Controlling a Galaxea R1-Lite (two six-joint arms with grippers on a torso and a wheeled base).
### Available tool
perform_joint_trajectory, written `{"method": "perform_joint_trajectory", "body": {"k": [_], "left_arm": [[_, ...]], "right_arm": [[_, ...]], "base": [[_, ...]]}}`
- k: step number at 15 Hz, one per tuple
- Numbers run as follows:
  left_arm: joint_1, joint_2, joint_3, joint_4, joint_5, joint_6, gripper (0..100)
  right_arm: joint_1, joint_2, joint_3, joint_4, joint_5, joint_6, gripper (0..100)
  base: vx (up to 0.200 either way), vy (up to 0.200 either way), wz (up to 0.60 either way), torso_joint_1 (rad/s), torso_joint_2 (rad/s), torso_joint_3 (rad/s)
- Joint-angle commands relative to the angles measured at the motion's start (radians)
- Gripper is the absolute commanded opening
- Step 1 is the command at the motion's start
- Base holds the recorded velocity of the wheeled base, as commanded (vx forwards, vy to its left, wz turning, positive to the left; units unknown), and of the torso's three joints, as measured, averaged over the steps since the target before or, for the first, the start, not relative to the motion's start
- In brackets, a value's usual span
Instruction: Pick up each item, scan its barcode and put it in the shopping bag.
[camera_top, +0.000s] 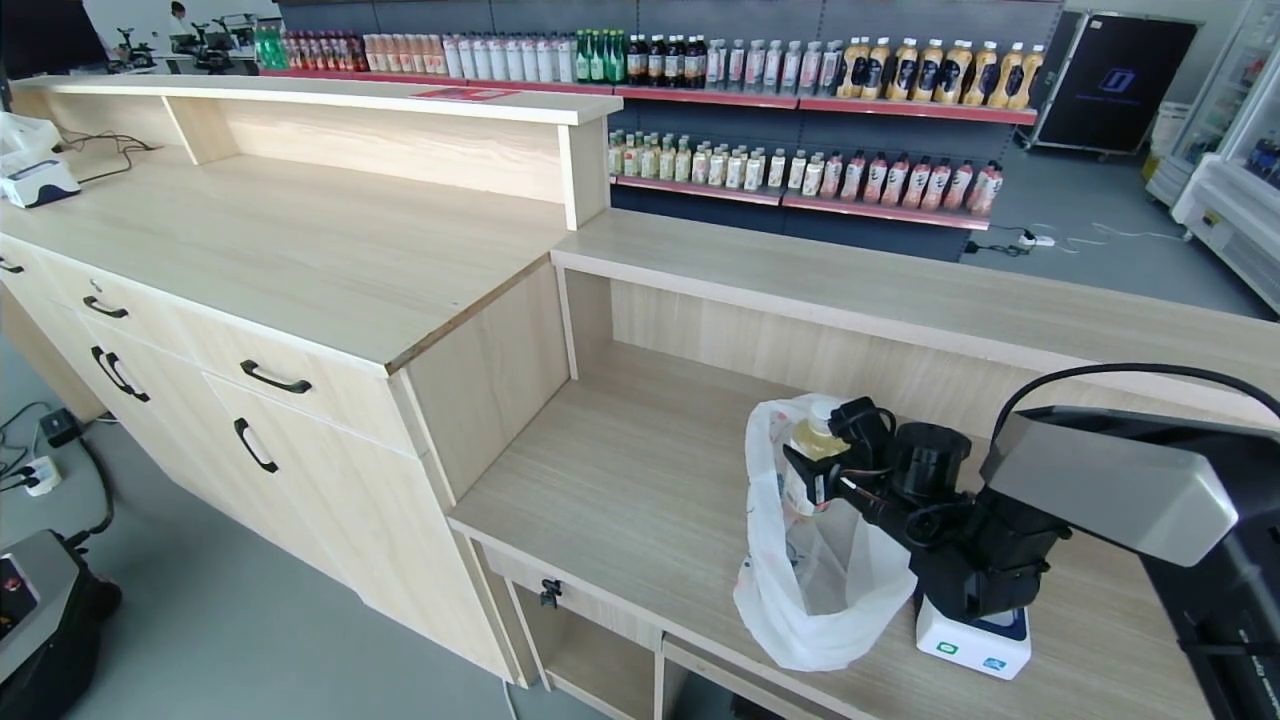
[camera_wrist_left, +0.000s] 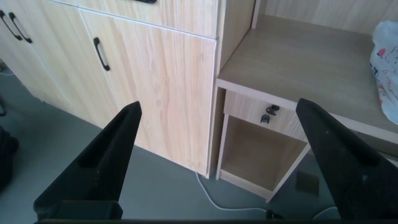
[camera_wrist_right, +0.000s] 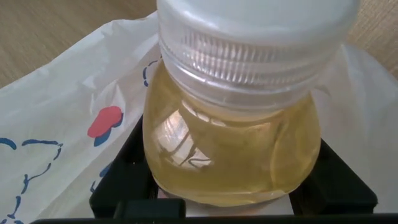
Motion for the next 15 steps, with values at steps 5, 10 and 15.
{"method": "perform_joint_trajectory", "body": {"k": [5,10,15], "left_arm": [[0.000,0.000,0.000,0.000,0.000,0.000,100],[0.000,0.000,0.000,0.000,0.000,0.000,100],[0.000,0.001,0.000,0.000,0.000,0.000,100]], "right_arm": [[0.015,-0.177,0.034,0.049,0.004,0.061,100],[-0.034,-0.757,0.312,0.412,-0.002,0.019,100],[-0.375,-1.180,0.399,0.903,-0.032,-0.157,100]], "base": [[0.000,0.000,0.00,0.000,0.00,0.000],[0.000,0.000,0.00,0.000,0.00,0.000],[0.000,0.000,-0.24,-0.001,0.00,0.001]]}}
